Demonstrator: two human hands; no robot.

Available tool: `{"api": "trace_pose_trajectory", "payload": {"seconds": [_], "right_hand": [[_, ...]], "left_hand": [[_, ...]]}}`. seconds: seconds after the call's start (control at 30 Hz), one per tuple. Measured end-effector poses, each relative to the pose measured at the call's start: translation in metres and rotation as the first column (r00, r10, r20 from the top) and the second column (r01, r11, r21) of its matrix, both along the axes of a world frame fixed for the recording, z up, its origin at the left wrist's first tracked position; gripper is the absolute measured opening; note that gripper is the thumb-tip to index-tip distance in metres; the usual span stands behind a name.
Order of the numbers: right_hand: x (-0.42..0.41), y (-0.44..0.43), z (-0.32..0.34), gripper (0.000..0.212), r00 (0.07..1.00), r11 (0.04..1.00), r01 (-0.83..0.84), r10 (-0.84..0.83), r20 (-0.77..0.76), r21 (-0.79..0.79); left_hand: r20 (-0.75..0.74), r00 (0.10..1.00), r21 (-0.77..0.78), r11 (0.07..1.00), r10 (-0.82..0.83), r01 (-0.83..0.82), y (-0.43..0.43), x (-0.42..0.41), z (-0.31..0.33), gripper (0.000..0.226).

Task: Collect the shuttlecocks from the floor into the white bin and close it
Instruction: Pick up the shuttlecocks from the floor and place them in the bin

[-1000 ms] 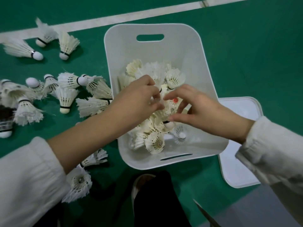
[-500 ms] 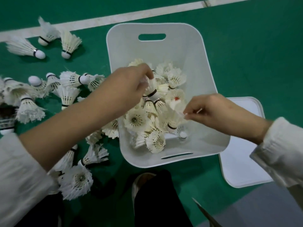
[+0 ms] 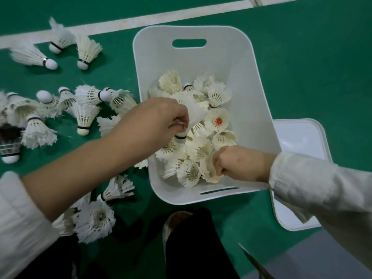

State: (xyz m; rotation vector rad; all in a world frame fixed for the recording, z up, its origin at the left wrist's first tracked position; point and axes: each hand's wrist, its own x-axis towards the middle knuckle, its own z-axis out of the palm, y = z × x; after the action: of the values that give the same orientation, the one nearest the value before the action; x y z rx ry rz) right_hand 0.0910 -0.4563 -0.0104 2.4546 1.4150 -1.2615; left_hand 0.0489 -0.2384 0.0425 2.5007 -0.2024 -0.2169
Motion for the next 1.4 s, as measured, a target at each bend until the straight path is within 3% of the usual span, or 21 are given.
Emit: {"api": "trace_pose_trajectory", "payload": {"seconds": [0.4, 0.5, 0.57, 0.67, 0.73, 0.87, 1.13, 1.4], "right_hand": [[0.001, 0.004, 0.008, 0.027, 0.997, 0.996, -0.076, 0.077, 0.024, -0.039], [0.012, 0.008, 0.040, 0.026, 0.986, 0.979, 0.136, -0.149, 0.077, 0.152], [0.019, 0.012, 0.059, 0.024, 0.930, 0.871, 0.320, -0.364, 0.050, 0.372], [0.022, 0.024, 0.068, 0.035, 0.893, 0.787, 0.403, -0.450, -0.012, 0.468], [0.018, 0.035, 0.062, 0.034, 0.916, 0.815, 0.356, -0.402, 0.004, 0.457], [0.007, 0.046, 0.046, 0.012, 0.933, 0.854, 0.284, -0.350, 0.078, 0.436], [-0.019, 0.056, 0.033, 0.022, 0.966, 0.929, 0.257, -0.257, -0.038, 0.264], [-0.034, 0.076, -0.002, 0.020, 0.992, 0.990, 0.122, -0.125, 0.034, 0.068]], "left_hand": [[-0.010, 1.000, -0.020, 1.000, -0.008, 0.008, -0.002, -0.004, -0.006, 0.011], [0.006, 1.000, -0.011, 1.000, -0.029, 0.029, 0.000, -0.004, -0.010, 0.011], [0.010, 0.999, -0.015, 0.999, -0.043, 0.043, 0.000, -0.005, -0.012, 0.011], [0.042, 0.998, -0.029, 0.998, -0.053, 0.054, -0.003, -0.004, -0.011, 0.010], [0.053, 0.997, -0.046, 0.997, -0.056, 0.059, -0.005, -0.004, -0.008, 0.012], [0.099, 0.984, -0.017, 0.989, -0.146, 0.148, -0.003, -0.007, -0.005, 0.013], [0.140, 0.913, 0.297, 0.896, -0.382, 0.329, 0.040, -0.018, 0.024, 0.036], [-0.042, 0.953, 0.388, 0.874, -0.300, 0.292, 0.086, -0.041, 0.021, 0.020]]}}
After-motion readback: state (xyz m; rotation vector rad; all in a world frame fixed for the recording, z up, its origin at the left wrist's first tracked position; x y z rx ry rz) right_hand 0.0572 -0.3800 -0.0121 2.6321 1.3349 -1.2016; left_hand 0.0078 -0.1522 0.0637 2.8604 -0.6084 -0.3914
